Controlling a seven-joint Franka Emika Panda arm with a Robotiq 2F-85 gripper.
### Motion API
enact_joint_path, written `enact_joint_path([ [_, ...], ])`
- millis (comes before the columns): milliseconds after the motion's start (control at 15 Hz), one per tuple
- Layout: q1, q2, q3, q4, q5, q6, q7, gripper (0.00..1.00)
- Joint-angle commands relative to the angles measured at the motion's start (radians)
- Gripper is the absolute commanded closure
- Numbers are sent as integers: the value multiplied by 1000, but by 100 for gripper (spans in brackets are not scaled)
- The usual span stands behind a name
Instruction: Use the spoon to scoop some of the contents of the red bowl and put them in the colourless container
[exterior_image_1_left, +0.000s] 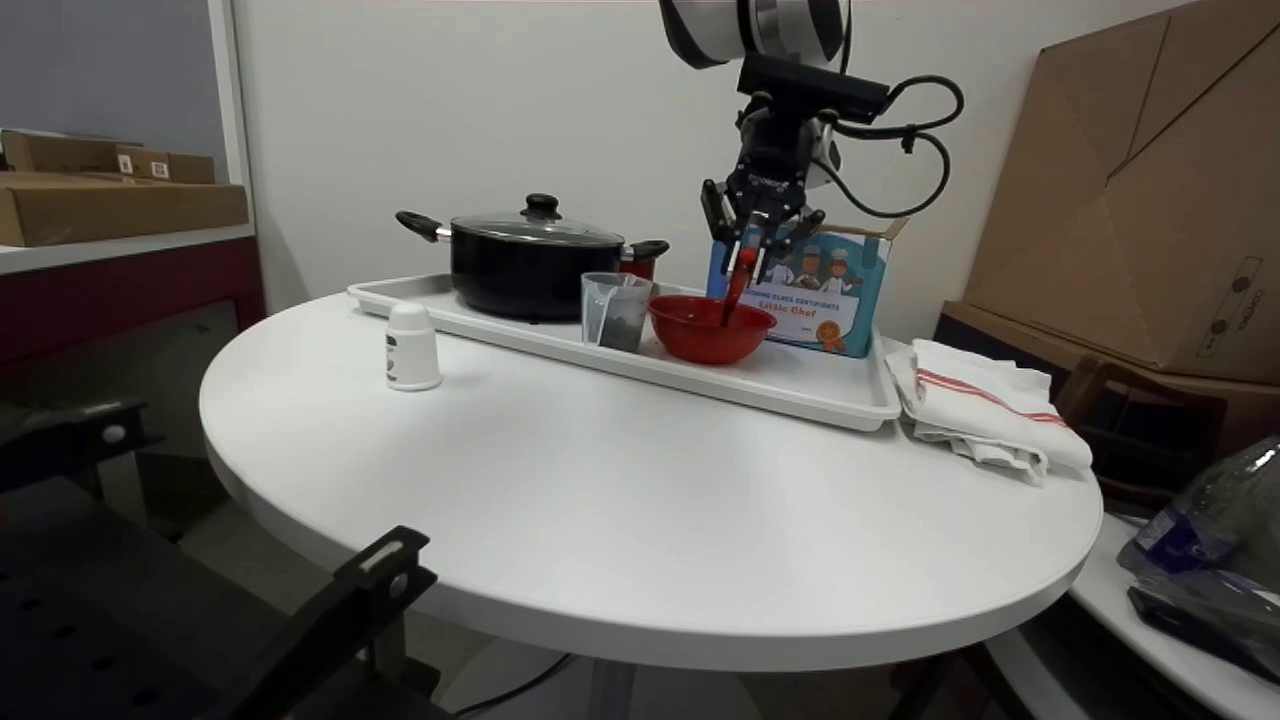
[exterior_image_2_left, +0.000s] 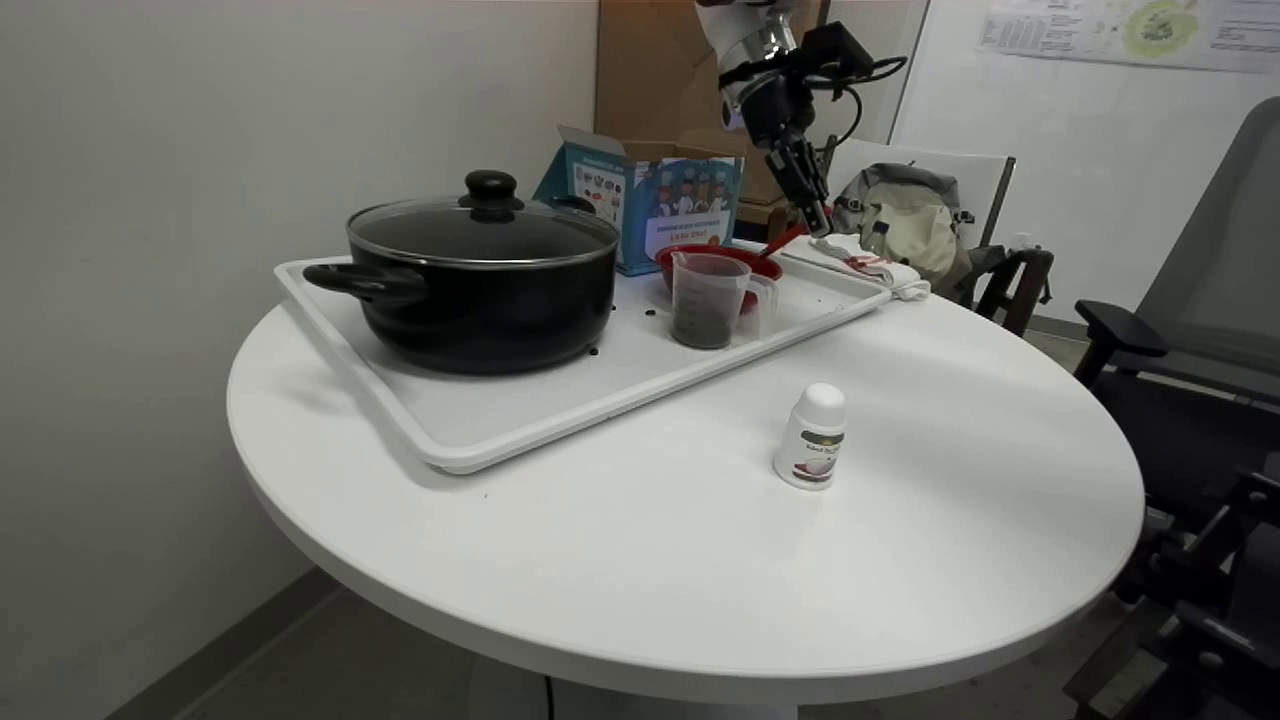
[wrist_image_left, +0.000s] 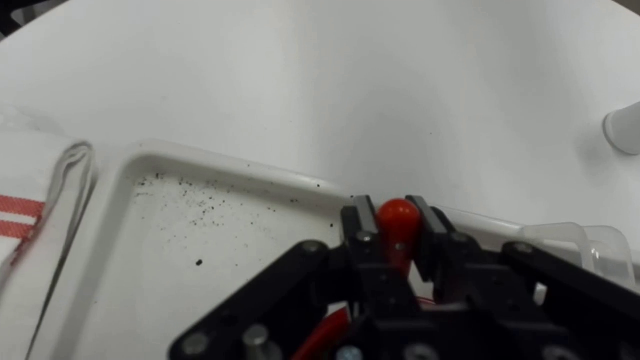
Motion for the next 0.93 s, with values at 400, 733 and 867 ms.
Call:
enact_joint_path([
  [400, 24, 50, 10, 56, -12, 77, -66, 55],
  [733, 28, -11, 17, -6, -5, 111, -102, 27],
  [867, 26, -62, 24, -47, 4, 135, -97, 14],
])
